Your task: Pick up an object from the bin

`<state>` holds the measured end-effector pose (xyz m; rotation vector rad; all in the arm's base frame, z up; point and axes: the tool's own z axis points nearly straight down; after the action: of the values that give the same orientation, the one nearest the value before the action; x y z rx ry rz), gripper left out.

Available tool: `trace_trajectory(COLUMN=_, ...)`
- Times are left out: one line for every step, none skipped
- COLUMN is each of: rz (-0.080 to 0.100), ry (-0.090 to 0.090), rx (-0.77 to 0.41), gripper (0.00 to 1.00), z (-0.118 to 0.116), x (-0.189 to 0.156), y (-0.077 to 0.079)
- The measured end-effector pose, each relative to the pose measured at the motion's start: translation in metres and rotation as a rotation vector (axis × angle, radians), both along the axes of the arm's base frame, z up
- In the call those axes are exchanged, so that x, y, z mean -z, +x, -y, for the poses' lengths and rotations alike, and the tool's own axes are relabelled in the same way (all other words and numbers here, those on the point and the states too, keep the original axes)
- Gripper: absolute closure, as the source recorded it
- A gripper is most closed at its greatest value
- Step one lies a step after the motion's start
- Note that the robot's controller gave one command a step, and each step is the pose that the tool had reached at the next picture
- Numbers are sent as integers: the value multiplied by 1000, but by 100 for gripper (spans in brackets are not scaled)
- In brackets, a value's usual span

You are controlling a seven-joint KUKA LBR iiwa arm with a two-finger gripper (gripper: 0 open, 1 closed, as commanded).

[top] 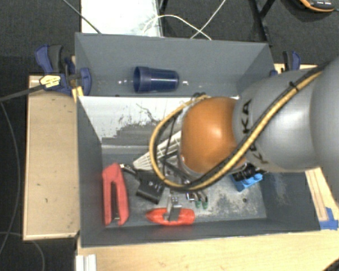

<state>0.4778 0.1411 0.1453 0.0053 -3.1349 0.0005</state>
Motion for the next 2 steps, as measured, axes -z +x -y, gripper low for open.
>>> trace_trajectory(rz=8, ry=2, rx=7, gripper=0, z=1, x=-4, y=2)
trace_trajectory(rz=10, ry=3, rx=90, gripper=0, z=-17, x=75, y=54)
